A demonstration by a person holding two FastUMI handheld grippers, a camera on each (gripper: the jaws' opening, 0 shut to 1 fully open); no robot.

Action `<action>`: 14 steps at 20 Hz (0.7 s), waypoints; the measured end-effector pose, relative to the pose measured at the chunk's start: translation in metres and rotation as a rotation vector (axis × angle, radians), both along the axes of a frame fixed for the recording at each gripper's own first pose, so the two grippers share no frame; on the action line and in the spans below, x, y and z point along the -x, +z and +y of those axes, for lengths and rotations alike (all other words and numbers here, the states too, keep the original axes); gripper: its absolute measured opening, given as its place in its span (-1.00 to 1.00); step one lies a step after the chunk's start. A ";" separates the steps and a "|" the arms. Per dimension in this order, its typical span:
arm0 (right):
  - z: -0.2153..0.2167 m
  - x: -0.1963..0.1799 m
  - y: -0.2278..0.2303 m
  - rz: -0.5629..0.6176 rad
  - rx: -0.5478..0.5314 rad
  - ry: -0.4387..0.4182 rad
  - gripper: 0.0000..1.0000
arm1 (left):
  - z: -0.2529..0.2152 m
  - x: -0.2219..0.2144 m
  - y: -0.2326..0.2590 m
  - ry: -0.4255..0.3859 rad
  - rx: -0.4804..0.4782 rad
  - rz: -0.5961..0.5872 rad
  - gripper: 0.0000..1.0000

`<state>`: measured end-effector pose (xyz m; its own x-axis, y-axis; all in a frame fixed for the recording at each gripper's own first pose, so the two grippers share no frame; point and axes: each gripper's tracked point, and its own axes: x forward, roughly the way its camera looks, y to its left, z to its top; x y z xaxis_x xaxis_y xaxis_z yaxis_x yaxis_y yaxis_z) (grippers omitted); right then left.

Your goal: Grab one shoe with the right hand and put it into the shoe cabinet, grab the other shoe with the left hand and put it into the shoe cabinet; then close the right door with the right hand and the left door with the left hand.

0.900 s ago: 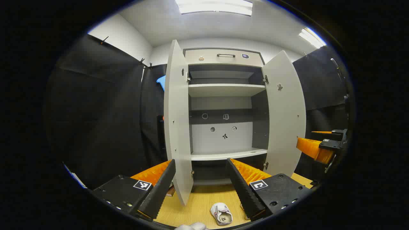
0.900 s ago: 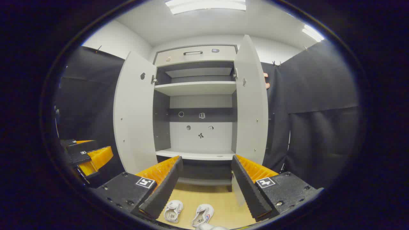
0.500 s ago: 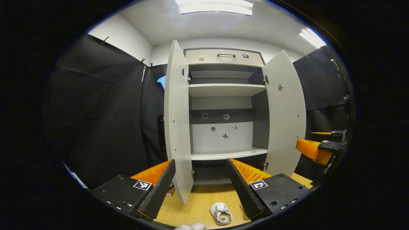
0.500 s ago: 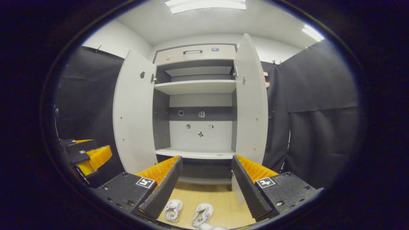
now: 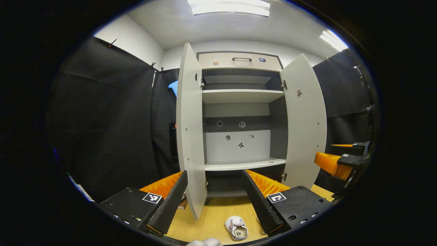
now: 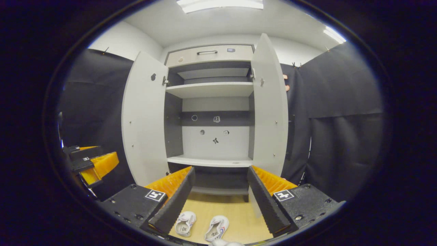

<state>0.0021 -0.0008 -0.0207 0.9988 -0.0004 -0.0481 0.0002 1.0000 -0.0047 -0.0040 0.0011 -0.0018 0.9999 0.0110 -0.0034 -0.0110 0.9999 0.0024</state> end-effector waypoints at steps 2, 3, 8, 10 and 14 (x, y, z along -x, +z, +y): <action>-0.002 -0.001 -0.015 0.033 0.012 -0.003 0.97 | 0.001 0.000 -0.002 0.000 0.001 0.004 0.91; -0.004 -0.001 -0.024 0.056 0.015 -0.006 0.97 | 0.000 0.001 -0.003 -0.004 0.002 0.007 0.91; -0.005 0.001 -0.098 0.225 0.003 -0.001 0.99 | 0.000 0.002 -0.009 -0.009 0.008 0.024 0.91; -0.001 0.002 -0.135 0.306 -0.002 0.009 0.99 | 0.000 0.001 -0.014 -0.014 0.007 0.034 0.92; 0.013 0.009 -0.218 0.508 -0.053 0.033 0.95 | 0.002 0.000 -0.027 -0.016 0.001 0.072 0.92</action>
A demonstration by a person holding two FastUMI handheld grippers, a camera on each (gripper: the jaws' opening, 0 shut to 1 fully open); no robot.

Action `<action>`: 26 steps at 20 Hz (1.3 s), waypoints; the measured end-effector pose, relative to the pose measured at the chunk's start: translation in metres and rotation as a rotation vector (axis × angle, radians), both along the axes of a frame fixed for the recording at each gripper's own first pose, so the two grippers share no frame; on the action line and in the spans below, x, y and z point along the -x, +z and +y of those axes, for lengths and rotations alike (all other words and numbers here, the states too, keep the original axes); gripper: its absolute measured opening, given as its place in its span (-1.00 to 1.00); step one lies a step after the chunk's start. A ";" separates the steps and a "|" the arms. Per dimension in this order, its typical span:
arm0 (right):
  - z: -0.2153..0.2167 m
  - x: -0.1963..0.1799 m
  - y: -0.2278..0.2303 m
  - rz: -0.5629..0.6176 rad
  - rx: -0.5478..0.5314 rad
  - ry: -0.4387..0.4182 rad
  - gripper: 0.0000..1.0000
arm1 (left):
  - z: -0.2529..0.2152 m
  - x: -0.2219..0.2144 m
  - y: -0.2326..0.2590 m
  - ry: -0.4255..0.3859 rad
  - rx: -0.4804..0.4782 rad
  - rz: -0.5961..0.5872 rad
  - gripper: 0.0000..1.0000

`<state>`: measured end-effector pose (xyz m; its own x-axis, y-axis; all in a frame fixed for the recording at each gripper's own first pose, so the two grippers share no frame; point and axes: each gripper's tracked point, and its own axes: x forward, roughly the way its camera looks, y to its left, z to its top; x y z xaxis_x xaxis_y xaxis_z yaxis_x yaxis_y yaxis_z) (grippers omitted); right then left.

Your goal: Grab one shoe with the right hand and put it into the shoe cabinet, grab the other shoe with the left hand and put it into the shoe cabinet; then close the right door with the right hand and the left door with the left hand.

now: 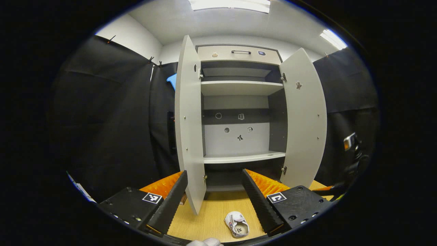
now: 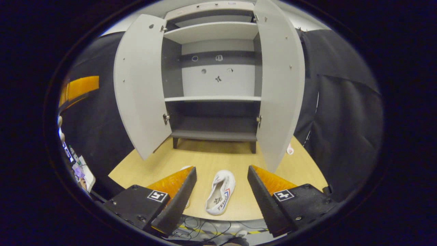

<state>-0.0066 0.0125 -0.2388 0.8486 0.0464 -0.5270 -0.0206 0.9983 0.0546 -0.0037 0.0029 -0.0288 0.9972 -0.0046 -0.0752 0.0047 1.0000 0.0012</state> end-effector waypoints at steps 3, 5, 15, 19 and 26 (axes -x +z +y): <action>0.017 0.003 -0.055 0.119 -0.059 0.018 0.84 | 0.007 0.000 -0.007 0.019 -0.008 0.017 0.92; 0.026 0.006 -0.085 0.183 -0.085 0.029 0.75 | 0.009 0.003 -0.012 0.026 -0.008 0.033 0.92; 0.043 -0.046 -0.168 0.259 0.021 0.060 0.56 | 0.021 0.009 -0.010 0.076 -0.054 0.049 0.92; 0.039 -0.067 -0.196 0.307 0.025 0.031 0.54 | 0.030 0.006 -0.012 0.104 -0.076 0.059 0.93; 0.039 -0.112 -0.215 0.307 0.011 0.008 0.30 | 0.024 -0.009 -0.014 0.111 -0.050 0.054 0.93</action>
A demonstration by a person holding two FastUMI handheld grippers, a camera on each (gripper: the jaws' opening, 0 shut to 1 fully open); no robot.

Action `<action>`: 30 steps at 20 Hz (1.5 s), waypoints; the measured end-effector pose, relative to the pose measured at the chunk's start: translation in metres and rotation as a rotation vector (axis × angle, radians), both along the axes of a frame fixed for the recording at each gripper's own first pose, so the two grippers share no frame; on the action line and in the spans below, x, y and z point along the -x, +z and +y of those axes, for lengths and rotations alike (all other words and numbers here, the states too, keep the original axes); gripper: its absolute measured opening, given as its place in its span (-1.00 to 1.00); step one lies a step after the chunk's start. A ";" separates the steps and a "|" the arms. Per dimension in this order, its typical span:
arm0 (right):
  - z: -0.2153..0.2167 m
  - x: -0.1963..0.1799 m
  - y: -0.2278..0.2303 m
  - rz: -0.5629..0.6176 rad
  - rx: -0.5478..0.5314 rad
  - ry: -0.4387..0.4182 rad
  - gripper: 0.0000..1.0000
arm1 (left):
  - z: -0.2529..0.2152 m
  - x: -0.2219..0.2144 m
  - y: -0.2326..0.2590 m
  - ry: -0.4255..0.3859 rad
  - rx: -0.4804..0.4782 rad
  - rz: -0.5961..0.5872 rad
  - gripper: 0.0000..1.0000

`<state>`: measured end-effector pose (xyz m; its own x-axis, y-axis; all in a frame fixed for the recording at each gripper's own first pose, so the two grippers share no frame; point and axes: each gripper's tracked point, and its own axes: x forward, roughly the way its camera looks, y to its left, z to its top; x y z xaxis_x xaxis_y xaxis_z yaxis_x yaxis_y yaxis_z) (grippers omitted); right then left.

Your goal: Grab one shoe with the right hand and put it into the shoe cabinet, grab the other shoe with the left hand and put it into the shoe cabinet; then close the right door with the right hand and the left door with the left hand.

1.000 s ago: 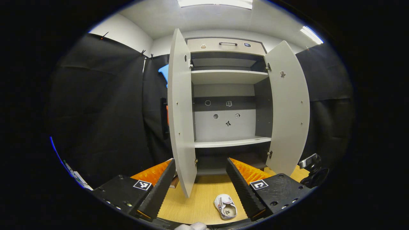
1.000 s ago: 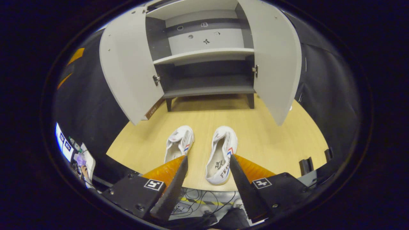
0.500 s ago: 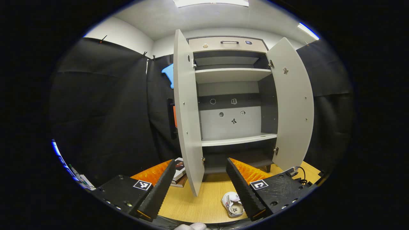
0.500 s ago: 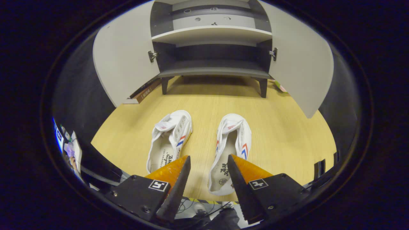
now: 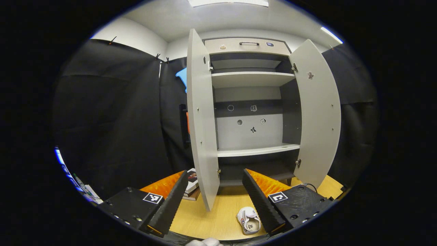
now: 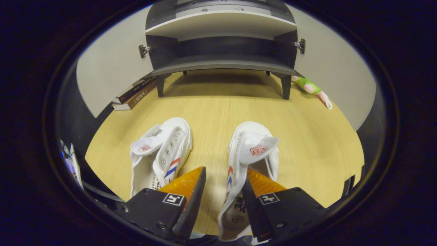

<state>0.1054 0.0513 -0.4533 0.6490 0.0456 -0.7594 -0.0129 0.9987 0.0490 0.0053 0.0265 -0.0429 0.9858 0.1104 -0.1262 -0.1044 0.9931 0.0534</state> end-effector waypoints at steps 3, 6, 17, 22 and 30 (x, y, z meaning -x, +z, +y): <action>-0.006 -0.010 -0.006 0.000 0.006 -0.007 -0.03 | -0.002 -0.008 -0.007 0.004 -0.011 0.020 0.92; -0.011 -0.014 -0.017 0.038 -0.044 -0.036 -0.55 | -0.002 -0.011 -0.007 0.006 -0.016 0.026 0.93; -0.022 -0.015 0.039 0.002 -0.105 0.037 -0.88 | -0.015 -0.026 -0.008 -0.008 -0.009 0.025 0.93; -0.020 -0.027 0.111 -0.117 -0.097 0.077 -0.88 | -0.018 -0.022 -0.007 -0.016 -0.012 0.008 0.93; -0.017 -0.070 0.254 -0.323 -0.074 0.136 -0.88 | -0.025 -0.018 -0.010 -0.007 0.016 -0.012 0.93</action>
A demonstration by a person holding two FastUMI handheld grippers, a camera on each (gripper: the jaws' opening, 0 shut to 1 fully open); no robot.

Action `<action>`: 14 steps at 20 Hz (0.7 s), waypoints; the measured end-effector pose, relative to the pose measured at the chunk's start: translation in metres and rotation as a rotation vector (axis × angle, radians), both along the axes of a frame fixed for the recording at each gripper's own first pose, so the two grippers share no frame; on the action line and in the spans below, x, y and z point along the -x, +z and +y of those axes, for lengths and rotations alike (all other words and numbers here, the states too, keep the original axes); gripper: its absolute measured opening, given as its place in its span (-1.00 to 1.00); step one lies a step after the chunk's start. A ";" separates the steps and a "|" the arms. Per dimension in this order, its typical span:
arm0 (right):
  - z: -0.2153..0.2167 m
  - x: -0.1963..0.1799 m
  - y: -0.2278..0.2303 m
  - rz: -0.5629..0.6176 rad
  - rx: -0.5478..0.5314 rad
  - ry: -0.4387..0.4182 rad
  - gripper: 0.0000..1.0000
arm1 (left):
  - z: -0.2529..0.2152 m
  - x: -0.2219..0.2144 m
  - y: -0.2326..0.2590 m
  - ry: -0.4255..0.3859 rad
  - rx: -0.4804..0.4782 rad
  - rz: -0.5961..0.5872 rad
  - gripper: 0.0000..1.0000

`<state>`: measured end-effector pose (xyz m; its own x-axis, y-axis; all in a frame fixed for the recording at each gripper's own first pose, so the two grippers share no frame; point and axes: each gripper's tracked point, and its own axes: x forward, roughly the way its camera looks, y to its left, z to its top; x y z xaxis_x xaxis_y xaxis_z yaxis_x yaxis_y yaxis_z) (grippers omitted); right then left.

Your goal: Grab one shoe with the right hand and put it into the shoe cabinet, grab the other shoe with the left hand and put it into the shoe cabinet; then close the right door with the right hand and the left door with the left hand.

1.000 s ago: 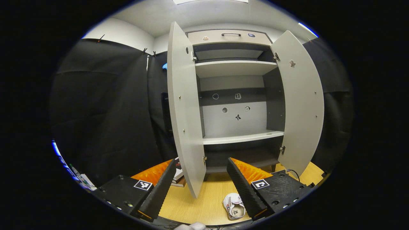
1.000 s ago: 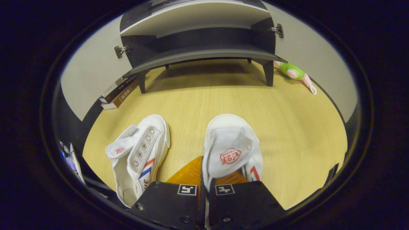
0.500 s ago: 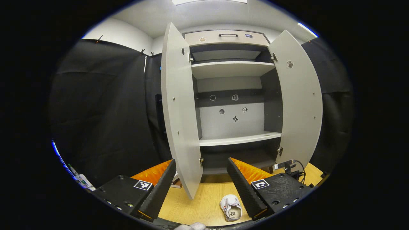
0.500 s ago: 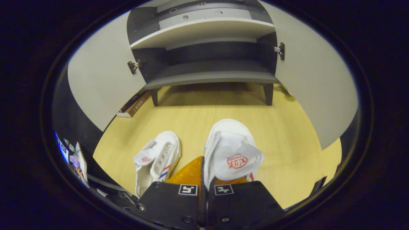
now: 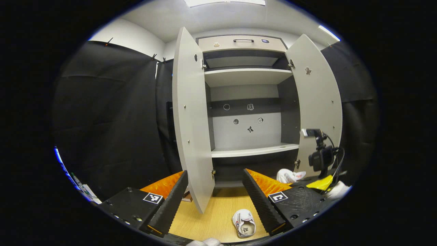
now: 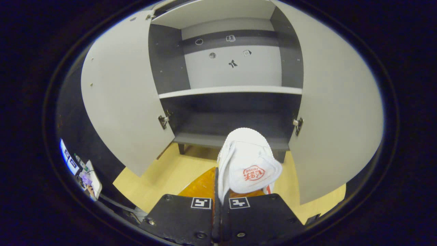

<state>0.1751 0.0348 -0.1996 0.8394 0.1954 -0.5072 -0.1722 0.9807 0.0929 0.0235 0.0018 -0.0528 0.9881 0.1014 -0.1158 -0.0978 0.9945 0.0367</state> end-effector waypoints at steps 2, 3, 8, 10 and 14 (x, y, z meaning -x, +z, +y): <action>0.000 -0.015 0.035 -0.053 0.013 0.003 -0.88 | -0.002 -0.002 0.000 0.001 0.009 -0.004 0.93; -0.002 -0.025 0.049 -0.077 0.024 0.001 -0.89 | -0.002 -0.002 0.001 0.003 0.010 -0.006 0.93; -0.012 -0.089 0.113 -0.153 0.056 -0.029 -0.89 | 0.005 0.000 -0.001 0.036 0.004 -0.011 0.93; -0.017 -0.122 0.132 -0.178 0.072 -0.050 -0.88 | 0.010 0.002 -0.006 0.059 0.009 0.004 0.93; -0.016 -0.181 0.158 -0.225 0.101 -0.065 -0.88 | 0.019 0.006 -0.009 0.105 0.004 0.020 0.93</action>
